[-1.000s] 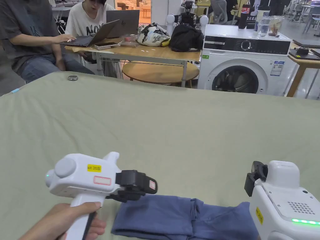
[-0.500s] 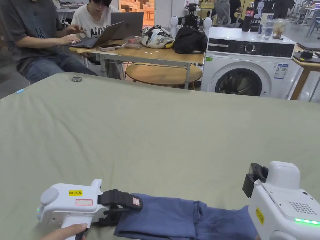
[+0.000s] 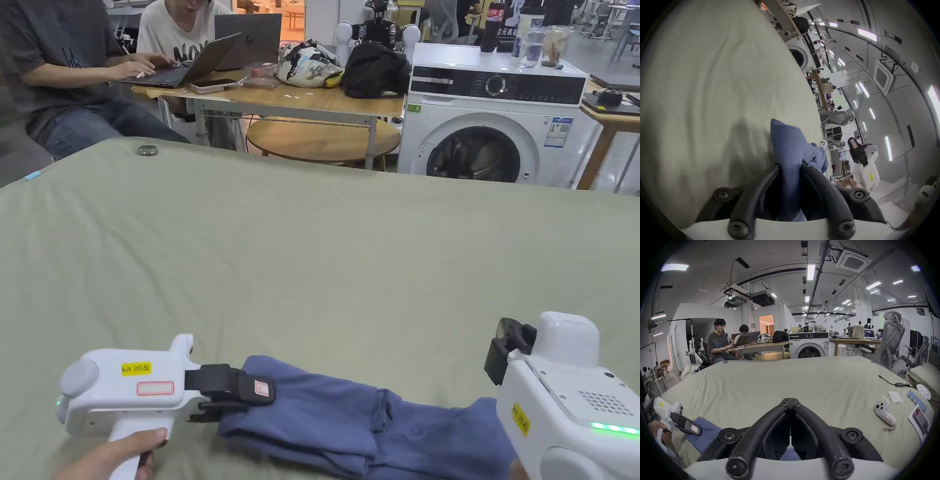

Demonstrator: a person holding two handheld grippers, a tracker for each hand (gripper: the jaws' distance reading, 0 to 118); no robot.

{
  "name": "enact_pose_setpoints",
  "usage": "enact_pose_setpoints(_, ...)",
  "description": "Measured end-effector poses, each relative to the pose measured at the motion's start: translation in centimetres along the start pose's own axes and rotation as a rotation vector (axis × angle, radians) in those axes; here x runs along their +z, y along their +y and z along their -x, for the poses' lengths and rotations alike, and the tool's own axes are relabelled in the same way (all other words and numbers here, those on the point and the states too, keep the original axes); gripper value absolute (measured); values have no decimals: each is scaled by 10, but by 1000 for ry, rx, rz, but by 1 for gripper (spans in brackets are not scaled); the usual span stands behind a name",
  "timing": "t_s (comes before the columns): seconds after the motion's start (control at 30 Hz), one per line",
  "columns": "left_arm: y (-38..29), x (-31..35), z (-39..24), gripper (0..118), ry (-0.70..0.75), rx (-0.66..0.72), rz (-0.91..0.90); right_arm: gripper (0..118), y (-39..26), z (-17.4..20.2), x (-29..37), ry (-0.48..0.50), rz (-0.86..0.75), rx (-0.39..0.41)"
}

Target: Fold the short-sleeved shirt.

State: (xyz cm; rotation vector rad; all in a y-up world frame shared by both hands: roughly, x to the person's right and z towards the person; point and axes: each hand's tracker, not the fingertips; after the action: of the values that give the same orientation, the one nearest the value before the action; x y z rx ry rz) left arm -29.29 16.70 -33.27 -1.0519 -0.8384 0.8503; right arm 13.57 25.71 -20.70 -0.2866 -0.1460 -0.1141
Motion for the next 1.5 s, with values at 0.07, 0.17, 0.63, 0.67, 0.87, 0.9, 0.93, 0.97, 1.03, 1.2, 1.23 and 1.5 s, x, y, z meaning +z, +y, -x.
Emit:
enact_pose_setpoints(0.07,10,17,-7,7,19,-30,-19,0,0,0,-1,1,2,1)
enact_pose_setpoints(0.17,12,51,-31,7,93,-44,-46,0,3,1,-3,5,4,2)
enact_pose_setpoints(0.63,11,85,-106,7,375,-116,-92,0,11,17,-7,43,8,28)
enact_pose_setpoints(0.67,10,78,-113,7,383,-125,-84,0,11,17,-7,43,10,29)
enact_pose_setpoints(0.87,19,39,-140,7,369,-168,-33,0,9,12,-2,33,18,35)
enact_pose_setpoints(0.9,19,29,-146,7,370,-176,-22,0,9,11,-1,31,20,34)
enact_pose_setpoints(0.93,18,19,-152,7,370,-187,-9,0,8,10,0,29,20,31)
enact_pose_setpoints(0.97,18,10,-154,7,368,-196,3,0,8,9,0,28,21,29)
enact_pose_setpoints(1.03,17,-14,-160,7,365,-208,50,0,7,7,2,23,22,27)
enact_pose_setpoints(1.2,10,-79,-161,7,385,-224,150,0,3,-1,2,12,33,21)
enact_pose_setpoints(1.23,8,-94,-158,7,388,-214,174,0,2,-3,3,10,36,19)
enact_pose_setpoints(1.5,-13,-171,-153,7,441,-210,253,0,-3,-16,6,-19,49,13)
